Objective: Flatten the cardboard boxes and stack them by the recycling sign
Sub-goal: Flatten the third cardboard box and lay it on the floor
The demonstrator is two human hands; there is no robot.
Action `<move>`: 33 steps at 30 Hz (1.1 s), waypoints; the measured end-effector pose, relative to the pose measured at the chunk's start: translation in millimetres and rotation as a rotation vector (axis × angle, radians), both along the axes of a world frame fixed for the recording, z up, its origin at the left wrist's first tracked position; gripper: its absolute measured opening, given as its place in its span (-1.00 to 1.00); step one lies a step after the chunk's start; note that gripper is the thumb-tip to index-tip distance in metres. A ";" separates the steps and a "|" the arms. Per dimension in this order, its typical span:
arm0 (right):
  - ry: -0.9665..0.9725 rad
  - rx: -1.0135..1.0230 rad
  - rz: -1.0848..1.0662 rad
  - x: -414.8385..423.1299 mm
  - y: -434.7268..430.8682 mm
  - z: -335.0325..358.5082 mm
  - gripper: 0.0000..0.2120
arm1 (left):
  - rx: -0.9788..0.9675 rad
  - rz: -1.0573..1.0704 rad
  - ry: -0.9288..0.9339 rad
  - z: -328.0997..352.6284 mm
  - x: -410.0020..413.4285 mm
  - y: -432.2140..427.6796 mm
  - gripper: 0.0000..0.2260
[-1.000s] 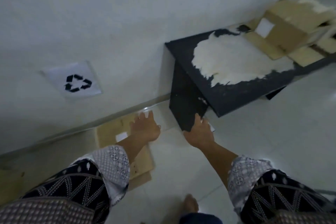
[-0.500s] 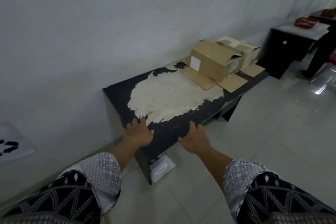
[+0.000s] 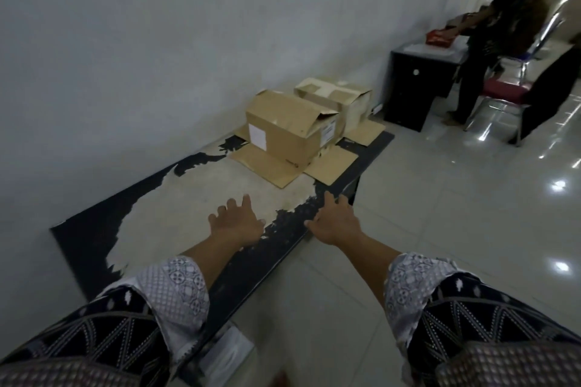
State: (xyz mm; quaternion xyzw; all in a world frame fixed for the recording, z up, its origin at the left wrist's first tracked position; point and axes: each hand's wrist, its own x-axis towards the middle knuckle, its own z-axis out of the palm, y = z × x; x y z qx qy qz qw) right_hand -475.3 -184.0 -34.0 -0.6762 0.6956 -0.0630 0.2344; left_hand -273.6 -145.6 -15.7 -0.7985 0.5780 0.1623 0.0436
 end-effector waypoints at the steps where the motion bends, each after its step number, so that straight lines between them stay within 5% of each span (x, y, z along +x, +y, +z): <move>1: 0.011 -0.001 -0.018 -7.6 -19.6 -2.4 -0.08 | -0.002 -0.008 0.005 -3.2 -6.9 -21.8 -0.28; 16: 0.024 -0.019 -0.061 -90.2 -288.8 14.0 -0.09 | -0.104 -0.016 0.048 -1.1 -65.8 -282.2 -0.34; 33: 0.005 -0.067 0.450 -49.9 -533.2 30.9 -0.11 | -0.166 0.477 0.103 7.9 -70.5 -430.2 -0.32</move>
